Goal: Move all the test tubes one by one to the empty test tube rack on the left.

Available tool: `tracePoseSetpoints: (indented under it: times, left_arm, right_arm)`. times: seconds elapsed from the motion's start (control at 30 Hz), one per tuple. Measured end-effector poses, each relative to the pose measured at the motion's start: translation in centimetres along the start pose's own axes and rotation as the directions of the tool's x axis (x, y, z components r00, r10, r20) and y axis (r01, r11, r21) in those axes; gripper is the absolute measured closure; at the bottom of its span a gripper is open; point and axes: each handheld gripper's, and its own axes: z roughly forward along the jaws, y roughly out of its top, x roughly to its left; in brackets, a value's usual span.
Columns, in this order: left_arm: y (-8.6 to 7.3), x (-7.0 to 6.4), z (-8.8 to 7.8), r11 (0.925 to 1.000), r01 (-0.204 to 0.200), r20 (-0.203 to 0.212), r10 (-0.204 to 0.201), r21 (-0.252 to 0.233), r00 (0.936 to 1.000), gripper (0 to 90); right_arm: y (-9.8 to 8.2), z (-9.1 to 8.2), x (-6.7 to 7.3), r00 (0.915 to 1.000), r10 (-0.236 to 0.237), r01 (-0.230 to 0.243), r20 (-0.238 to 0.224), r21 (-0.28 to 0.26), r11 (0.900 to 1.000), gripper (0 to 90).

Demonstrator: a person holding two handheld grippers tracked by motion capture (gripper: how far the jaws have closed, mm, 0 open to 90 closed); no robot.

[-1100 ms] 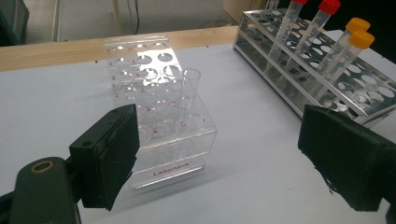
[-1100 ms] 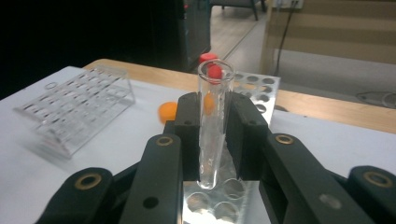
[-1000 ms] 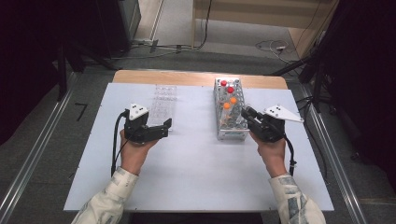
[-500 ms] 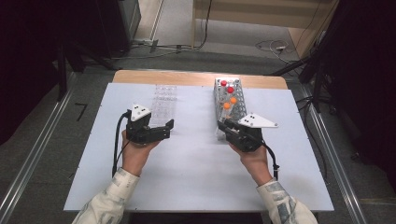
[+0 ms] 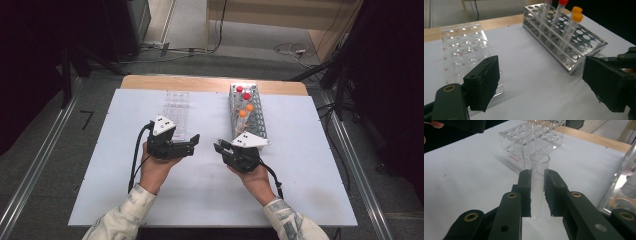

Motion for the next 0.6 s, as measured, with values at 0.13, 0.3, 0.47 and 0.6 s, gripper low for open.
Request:
tracePoseSetpoints:
  times: [0.13, 0.3, 0.47, 0.6]
  left_arm:
    - [0.0, -1.0, 0.1, 0.9997, -0.024, 0.034, 0.024, 0.006, 0.9991, 16.4]
    - [-0.1, -2.1, 0.4, 0.9992, -0.041, 0.105, 0.040, 0.006, 0.9937, 28.3]
    - [-0.3, -2.7, 0.9, 0.9985, -0.052, 0.177, 0.049, 0.015, 0.9830, 41.5]
    - [-0.4, -2.9, 1.2, 0.9982, -0.055, 0.194, 0.049, 0.025, 0.9797, 52.4]
  right_arm:
    - [-0.1, 0.5, 0.7, 0.9998, -0.012, 0.012, -0.015, 0.011, 1.000, 72.7]
    - [0.0, 0.7, 1.4, 0.9994, -0.018, 0.018, -0.029, 0.007, 1.000, 72.7]
    - [0.1, 0.8, 2.1, 0.9986, -0.030, 0.030, -0.042, 0.002, 1.000, 72.7]
    - [0.1, 0.8, 2.5, 0.9980, -0.041, 0.041, -0.048, 0.001, 0.999, 72.6]
